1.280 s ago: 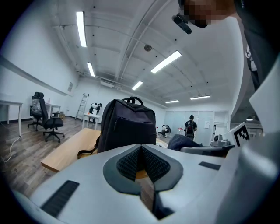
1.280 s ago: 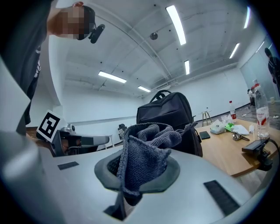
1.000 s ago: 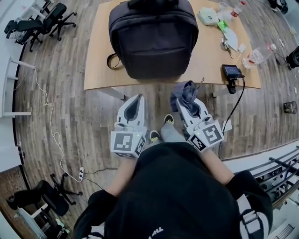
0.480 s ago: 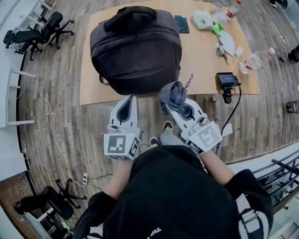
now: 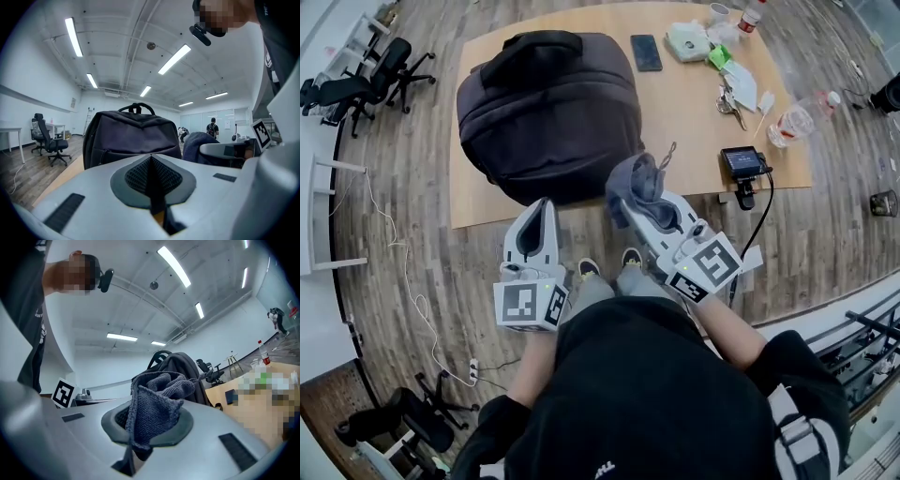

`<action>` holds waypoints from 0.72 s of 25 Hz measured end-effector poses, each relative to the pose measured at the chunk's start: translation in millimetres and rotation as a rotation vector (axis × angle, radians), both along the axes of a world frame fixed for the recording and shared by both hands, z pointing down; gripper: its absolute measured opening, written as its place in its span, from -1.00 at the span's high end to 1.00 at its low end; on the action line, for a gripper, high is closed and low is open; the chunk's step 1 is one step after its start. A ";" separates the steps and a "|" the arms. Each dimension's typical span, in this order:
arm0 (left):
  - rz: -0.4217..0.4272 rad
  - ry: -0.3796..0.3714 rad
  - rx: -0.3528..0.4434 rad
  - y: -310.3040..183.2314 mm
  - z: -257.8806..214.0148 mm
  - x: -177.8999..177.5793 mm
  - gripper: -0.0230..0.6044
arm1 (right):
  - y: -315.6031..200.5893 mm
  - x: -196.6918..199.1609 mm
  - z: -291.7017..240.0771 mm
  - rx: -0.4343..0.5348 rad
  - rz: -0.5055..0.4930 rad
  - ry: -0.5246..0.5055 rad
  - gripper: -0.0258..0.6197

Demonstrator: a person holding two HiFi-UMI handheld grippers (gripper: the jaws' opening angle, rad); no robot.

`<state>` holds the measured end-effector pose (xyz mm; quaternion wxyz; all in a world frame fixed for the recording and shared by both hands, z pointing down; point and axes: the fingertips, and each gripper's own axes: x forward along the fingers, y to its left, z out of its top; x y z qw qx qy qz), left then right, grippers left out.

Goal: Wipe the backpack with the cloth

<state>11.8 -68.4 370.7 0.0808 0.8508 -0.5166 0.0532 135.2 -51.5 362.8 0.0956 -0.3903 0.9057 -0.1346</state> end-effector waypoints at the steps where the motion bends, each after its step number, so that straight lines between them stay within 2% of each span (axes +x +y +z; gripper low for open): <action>1: 0.000 0.002 0.002 -1.6 -1.4 -1.3 0.87 | -1.4 0.0 -1.3 -0.003 0.004 -0.006 0.79; 6: 0.021 0.014 0.022 -12.4 -11.1 -12.5 0.87 | -8.4 -7.3 -16.0 0.034 0.040 0.020 0.79; 10: 0.044 0.022 0.038 -21.0 -16.8 -23.3 0.87 | -19.6 -8.6 -27.4 0.071 0.144 0.082 0.79; 14: 0.060 0.025 0.039 -30.4 -20.1 -34.8 0.87 | -36.8 -11.3 -31.5 0.046 0.193 0.134 0.79; 18: 0.073 0.034 0.045 -36.7 -20.7 -44.4 0.87 | -55.1 -9.4 -39.1 0.028 0.231 0.231 0.79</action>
